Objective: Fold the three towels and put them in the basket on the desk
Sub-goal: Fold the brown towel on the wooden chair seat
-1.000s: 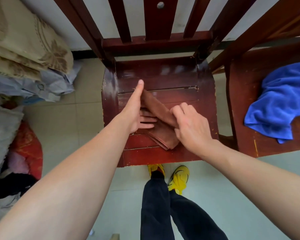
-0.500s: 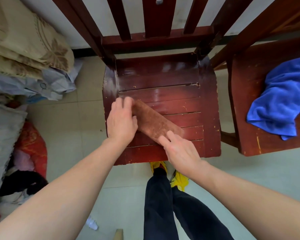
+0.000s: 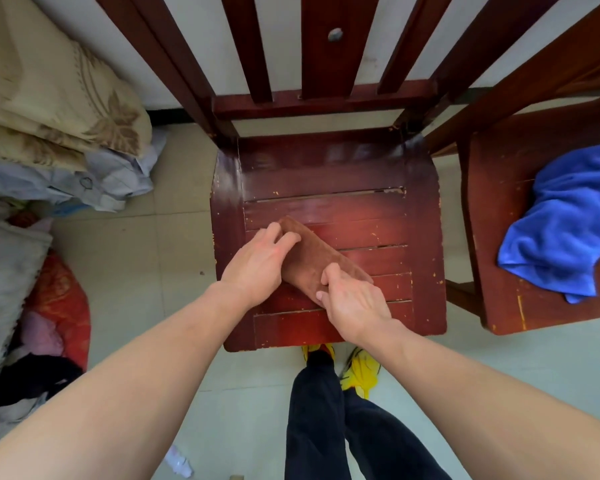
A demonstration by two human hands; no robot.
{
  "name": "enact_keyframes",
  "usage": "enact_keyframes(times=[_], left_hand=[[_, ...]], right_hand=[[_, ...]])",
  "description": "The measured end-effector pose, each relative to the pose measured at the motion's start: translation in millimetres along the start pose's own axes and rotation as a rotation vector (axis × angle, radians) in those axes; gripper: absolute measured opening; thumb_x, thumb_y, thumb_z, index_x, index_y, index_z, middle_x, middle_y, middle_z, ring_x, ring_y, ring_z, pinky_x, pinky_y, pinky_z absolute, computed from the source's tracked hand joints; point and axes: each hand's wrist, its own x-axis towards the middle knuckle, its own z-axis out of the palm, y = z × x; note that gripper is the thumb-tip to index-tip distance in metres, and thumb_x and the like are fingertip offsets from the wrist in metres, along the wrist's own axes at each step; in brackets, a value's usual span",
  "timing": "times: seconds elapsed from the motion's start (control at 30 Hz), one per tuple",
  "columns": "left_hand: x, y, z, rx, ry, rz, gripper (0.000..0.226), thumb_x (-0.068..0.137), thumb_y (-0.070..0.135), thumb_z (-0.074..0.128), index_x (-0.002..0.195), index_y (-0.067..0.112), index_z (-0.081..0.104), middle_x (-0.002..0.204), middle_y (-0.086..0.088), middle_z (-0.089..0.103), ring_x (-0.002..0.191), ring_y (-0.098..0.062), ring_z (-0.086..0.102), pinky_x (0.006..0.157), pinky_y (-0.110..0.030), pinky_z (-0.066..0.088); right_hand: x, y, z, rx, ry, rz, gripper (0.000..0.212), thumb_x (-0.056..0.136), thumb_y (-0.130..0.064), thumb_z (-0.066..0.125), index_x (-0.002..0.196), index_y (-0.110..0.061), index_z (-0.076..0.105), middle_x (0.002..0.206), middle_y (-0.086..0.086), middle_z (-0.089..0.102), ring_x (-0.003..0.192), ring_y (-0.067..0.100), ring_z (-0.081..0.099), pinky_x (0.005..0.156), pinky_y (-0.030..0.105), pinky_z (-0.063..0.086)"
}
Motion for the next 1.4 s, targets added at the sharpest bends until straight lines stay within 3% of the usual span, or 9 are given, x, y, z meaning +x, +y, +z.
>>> enact_keyframes(times=[0.17,0.43,0.53,0.63,0.77,0.93,1.13,1.27,1.4], left_hand=[[2,5,-26,0.095,-0.14,0.035,0.045,0.09,0.034,0.059,0.13,0.018,0.05,0.119,-0.008,0.045,0.109,-0.03,0.049,0.091,-0.044,0.046],[11,7,-26,0.417,-0.055,0.208,0.045,0.081,0.039,0.064,0.117,0.013,0.054,0.117,-0.01,0.047,0.107,-0.03,0.044,0.087,-0.039,0.04],[6,14,-21,0.358,0.095,0.274,0.047,0.081,0.034,0.053,0.121,0.011,0.059,0.134,-0.017,0.051,0.126,-0.035,0.044,0.101,-0.044,0.038],[2,36,0,0.297,0.134,0.256,0.05,0.093,0.034,0.036,0.133,0.012,0.054,0.146,-0.017,0.044,0.139,-0.033,0.035,0.113,-0.048,0.029],[8,42,34,0.379,0.036,0.191,0.054,0.1,0.042,0.025,0.143,0.014,0.042,0.152,-0.019,0.034,0.144,-0.035,0.023,0.117,-0.053,0.017],[16,28,52,0.42,0.081,0.22,0.055,0.097,0.044,0.03,0.143,0.015,0.042,0.153,-0.018,0.033,0.145,-0.035,0.022,0.116,-0.053,0.011],[15,29,35,0.384,0.086,0.271,0.059,0.094,0.046,0.031,0.145,0.018,0.038,0.152,-0.015,0.036,0.145,-0.033,0.021,0.116,-0.05,0.009],[23,15,1,0.365,-0.09,0.321,0.088,0.071,0.053,0.047,0.15,0.023,0.024,0.146,-0.007,0.042,0.143,-0.029,0.024,0.119,-0.045,0.01],[7,21,-26,0.575,-0.234,0.379,0.071,0.066,0.05,0.065,0.13,0.024,0.048,0.118,-0.003,0.053,0.115,-0.026,0.045,0.097,-0.038,0.035]], right_hand=[[-26,10,-3,0.137,0.047,0.035,0.025,0.097,-0.035,0.05,0.119,-0.026,0.045,0.109,-0.006,0.059,0.095,0.024,0.061,0.078,0.036,0.047],[-27,17,6,0.159,0.052,0.187,0.032,0.086,-0.045,0.064,0.102,-0.025,0.045,0.104,-0.004,0.057,0.096,0.023,0.058,0.072,0.032,0.039],[-29,25,-2,0.358,-0.017,0.227,0.03,0.078,-0.048,0.071,0.091,-0.033,0.049,0.085,-0.012,0.057,0.085,0.015,0.059,0.068,0.032,0.043],[-41,37,-5,0.461,0.086,0.29,0.016,0.079,-0.033,0.07,0.084,-0.035,0.055,0.074,-0.013,0.061,0.073,0.009,0.059,0.07,0.034,0.051],[-55,50,2,0.384,0.239,0.34,0.014,0.084,-0.028,0.065,0.096,-0.032,0.059,0.087,-0.015,0.058,0.076,0.008,0.058,0.071,0.033,0.051],[-53,49,12,0.34,0.308,0.281,0.042,0.088,-0.044,0.06,0.127,-0.031,0.05,0.117,-0.014,0.052,0.103,0.007,0.056,0.079,0.034,0.05],[-39,37,6,0.499,0.297,0.308,0.059,0.09,-0.059,0.049,0.141,-0.032,0.039,0.137,-0.012,0.046,0.123,0.012,0.049,0.095,0.038,0.045],[-26,34,7,0.418,0.137,0.34,0.081,0.068,-0.062,0.072,0.138,-0.032,0.042,0.13,-0.005,0.053,0.123,0.018,0.049,0.094,0.04,0.046],[-36,13,14,0.332,0.124,0.326,0.051,0.063,-0.049,0.077,0.107,-0.032,0.058,0.109,-0.003,0.052,0.108,0.021,0.051,0.08,0.035,0.045]])
